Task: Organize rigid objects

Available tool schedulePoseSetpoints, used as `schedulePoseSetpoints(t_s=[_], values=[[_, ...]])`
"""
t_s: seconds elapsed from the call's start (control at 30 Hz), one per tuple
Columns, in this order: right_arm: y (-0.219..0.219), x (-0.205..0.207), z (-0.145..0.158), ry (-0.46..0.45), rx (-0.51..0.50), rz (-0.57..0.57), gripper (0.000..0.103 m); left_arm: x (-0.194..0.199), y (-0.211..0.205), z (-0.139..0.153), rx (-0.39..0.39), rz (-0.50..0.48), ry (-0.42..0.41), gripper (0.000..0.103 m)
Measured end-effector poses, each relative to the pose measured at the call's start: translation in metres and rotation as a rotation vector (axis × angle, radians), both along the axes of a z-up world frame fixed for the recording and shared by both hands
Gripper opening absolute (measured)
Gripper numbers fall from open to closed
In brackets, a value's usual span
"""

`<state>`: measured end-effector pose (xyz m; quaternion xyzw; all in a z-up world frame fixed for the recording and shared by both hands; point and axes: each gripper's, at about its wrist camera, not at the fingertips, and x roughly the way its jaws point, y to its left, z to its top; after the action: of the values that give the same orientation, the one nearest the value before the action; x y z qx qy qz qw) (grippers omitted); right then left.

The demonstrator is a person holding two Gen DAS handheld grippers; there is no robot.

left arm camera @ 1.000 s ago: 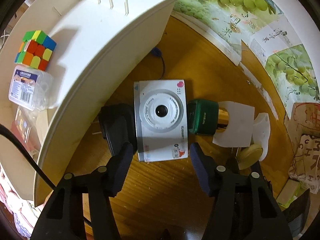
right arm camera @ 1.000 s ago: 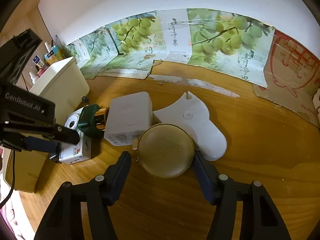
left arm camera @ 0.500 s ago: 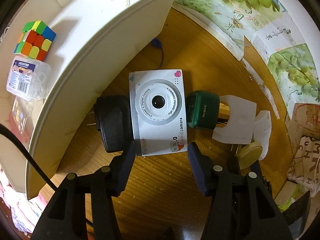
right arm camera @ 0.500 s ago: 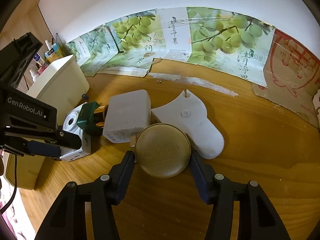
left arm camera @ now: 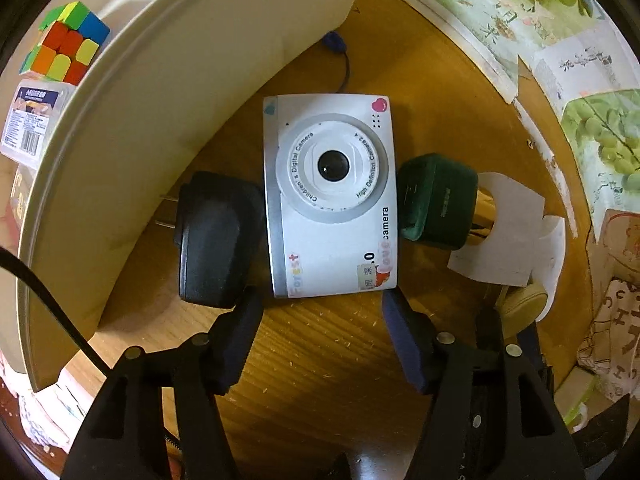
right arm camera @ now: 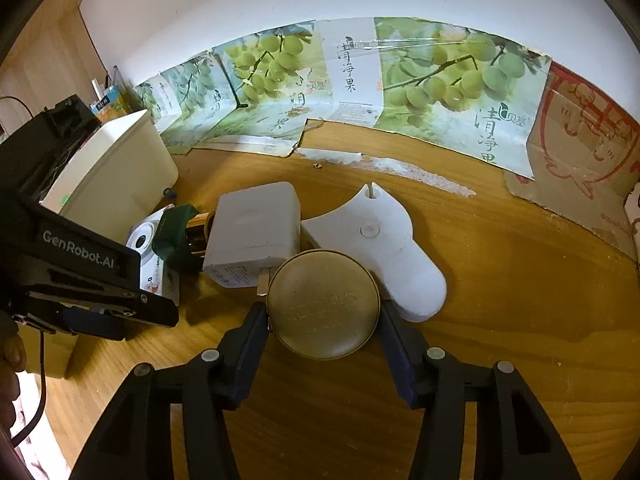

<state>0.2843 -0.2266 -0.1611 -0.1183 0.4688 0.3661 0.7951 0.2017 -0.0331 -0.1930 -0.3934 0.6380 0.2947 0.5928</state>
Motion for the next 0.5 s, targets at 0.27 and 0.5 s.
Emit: schedulePoseSetpoints(t_s=[0.27, 0.5], values=[[-0.002, -0.003, -0.001, 0.014, 0.001, -0.001, 0.055, -0.004, 0.009, 0.011, 0.009, -0.008, -0.023, 0.065], [-0.008, -0.008, 0.005, 0.032, 0.001, -0.014, 0.055, 0.0, 0.024, 0.021, 0.029, -0.016, -0.047, 0.06]])
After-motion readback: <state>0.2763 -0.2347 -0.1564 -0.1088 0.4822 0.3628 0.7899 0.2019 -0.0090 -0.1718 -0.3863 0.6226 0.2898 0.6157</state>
